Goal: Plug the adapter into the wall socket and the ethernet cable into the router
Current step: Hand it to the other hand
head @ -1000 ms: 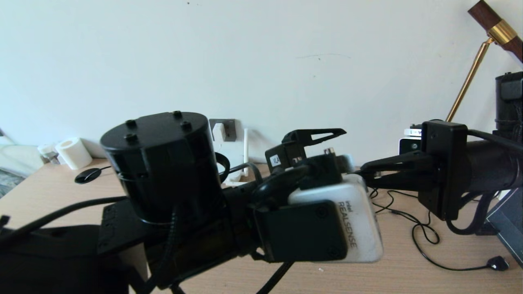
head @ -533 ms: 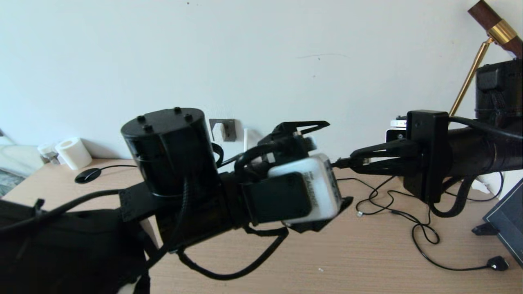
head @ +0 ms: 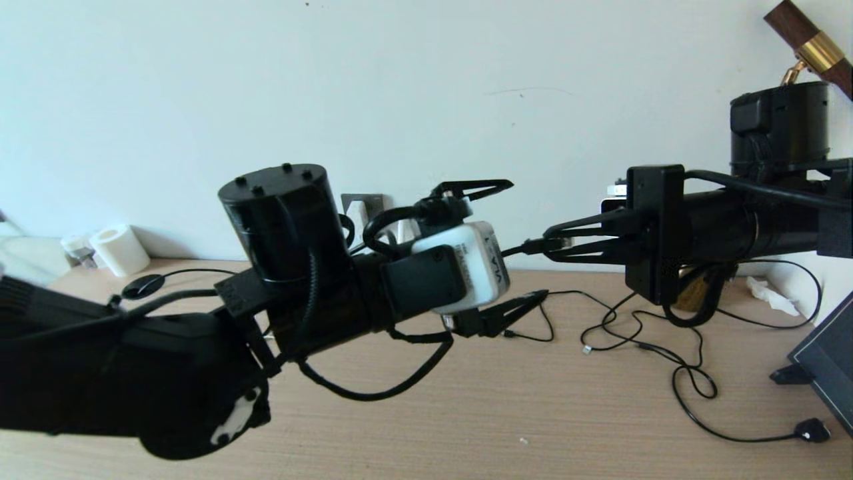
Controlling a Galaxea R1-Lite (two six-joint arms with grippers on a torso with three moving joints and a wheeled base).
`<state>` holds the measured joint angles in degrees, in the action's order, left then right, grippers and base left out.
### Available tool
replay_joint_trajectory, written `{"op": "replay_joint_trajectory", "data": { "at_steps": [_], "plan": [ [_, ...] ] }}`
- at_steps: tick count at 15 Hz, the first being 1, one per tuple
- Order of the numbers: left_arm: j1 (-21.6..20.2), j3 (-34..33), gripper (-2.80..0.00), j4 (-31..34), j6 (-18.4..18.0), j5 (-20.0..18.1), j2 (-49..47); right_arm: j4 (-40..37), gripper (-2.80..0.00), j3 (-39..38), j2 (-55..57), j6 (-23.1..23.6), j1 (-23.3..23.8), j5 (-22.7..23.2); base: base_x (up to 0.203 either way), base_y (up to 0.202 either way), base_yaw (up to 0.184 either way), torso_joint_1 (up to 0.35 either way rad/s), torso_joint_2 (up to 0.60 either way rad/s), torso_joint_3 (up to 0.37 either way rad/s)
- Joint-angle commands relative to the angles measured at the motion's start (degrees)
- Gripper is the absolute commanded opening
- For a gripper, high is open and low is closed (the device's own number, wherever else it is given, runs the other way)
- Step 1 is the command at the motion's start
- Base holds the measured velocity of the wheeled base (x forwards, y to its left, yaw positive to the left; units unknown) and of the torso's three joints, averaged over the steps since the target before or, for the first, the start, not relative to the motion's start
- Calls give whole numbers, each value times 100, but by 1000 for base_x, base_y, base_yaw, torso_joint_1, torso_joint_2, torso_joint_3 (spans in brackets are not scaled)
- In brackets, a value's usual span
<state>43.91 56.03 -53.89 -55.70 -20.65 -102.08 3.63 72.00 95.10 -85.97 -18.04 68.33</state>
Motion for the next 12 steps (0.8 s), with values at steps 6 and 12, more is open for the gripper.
{"op": "replay_joint_trajectory", "data": {
  "at_steps": [6,12],
  "plan": [
    [-102,4,0,-263,-108,-167,-128,6,-280,183,176,-60,-14,146,0,0,0,0,0,0],
    [-93,-163,0,-324,-99,-211,-66,19,-280,157,246,-60,-6,146,0,0,0,0,0,0]
  ]
}}
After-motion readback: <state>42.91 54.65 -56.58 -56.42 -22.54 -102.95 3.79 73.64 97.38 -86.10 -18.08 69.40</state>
